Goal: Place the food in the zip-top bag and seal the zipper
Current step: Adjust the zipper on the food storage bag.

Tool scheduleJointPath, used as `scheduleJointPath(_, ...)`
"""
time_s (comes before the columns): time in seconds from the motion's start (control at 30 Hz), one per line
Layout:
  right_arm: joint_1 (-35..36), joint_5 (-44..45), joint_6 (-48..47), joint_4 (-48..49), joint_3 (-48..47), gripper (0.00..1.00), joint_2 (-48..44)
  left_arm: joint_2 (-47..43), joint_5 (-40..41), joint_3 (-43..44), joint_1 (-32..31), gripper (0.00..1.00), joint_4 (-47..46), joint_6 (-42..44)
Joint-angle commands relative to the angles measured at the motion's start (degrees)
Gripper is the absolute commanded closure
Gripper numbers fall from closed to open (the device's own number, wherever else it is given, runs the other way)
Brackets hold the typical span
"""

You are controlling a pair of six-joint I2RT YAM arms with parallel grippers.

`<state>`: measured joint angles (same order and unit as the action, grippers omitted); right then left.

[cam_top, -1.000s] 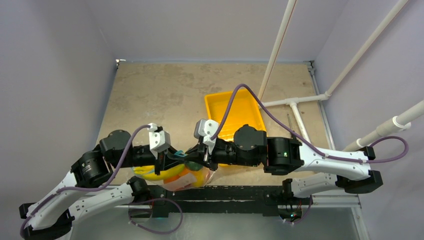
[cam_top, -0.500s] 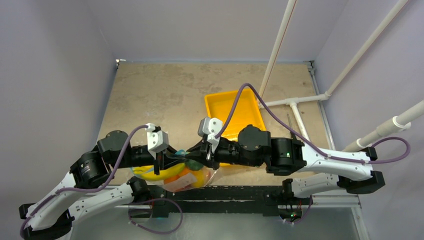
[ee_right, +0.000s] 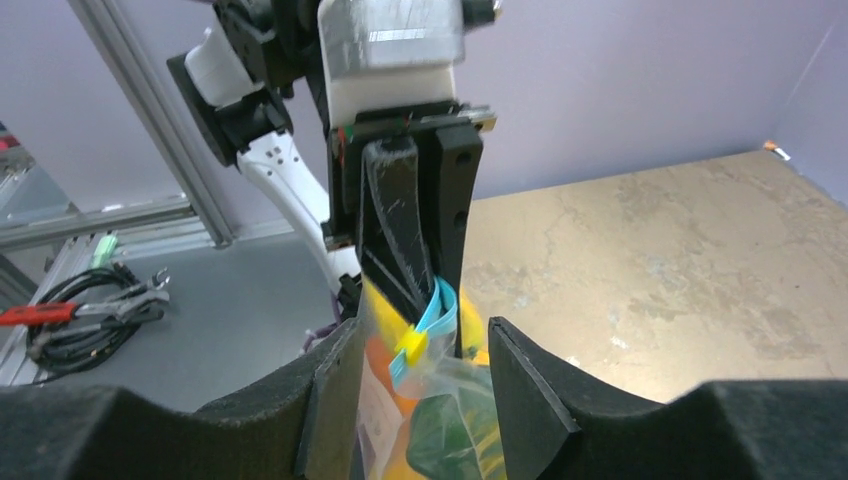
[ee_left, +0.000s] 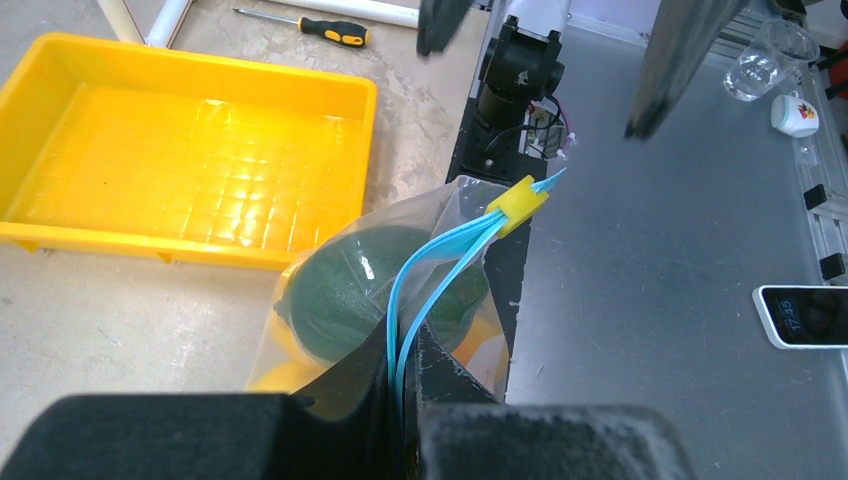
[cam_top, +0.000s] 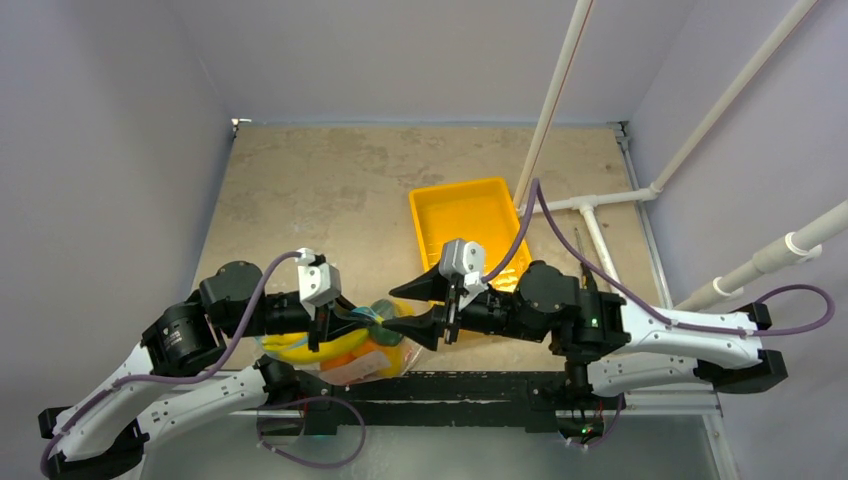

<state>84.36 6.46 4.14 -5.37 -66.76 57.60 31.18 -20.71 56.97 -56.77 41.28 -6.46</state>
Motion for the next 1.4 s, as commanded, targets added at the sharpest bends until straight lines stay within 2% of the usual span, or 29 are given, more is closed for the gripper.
scheduleJointPath(0.0,0.2,-3.6,-0.1,7.1,4.7,0.48,-2.1,-0.3,-0.1,0.4,-0.3,1.0,-3.5,-0.3)
scheduleJointPath(0.4,0.2,-4.9,-3.4,20.0,16.3,0.46,-5.5,-0.7,-0.3,0.4,-0.3,1.0,-3.4,-0.5)
scheduleJointPath(1.0,0.2,-6.4,-3.9,27.4,18.5,0.52,-0.6,-1.7,-0.7,0.4,-0.3,1.0,-3.4,-0.6)
scheduleJointPath(1.1,0.2,-6.4,-3.9,28.2,18.6,0.55,0.3,-1.6,-0.7,0.5,-0.3,1.0,-3.4,-0.6)
scheduleJointPath(1.37,0.1,-6.1,-5.7,29.7,18.6,0.71,1.0,-1.7,-1.1,0.6,-0.2,1.0,-3.6,-0.7)
